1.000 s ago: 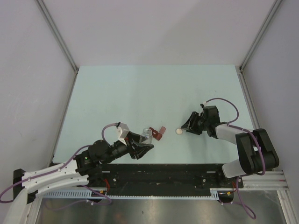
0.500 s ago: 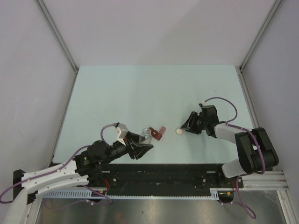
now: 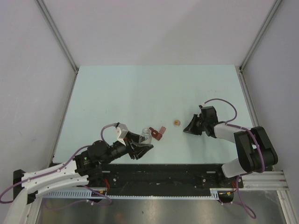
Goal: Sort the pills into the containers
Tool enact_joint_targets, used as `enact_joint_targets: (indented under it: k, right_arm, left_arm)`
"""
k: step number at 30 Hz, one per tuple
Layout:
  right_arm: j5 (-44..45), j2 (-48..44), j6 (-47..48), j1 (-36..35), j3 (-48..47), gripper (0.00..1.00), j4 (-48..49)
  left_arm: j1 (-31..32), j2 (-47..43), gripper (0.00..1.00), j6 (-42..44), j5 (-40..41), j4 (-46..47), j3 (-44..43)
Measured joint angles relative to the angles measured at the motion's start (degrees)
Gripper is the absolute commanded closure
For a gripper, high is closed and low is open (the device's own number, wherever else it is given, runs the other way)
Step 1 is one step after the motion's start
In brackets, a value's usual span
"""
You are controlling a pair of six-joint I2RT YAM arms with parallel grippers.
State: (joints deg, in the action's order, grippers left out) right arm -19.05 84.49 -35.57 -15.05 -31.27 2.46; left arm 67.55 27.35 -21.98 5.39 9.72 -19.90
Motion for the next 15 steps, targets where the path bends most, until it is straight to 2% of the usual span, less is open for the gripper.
enact_joint_targets:
  k: [15]
  right_arm:
    - [-0.24, -0.26, 0.02, 0.31, 0.00, 1.00, -0.42]
  left_arm:
    - [0.00, 0.00, 1.00, 0.00, 0.00, 0.00, 0.00]
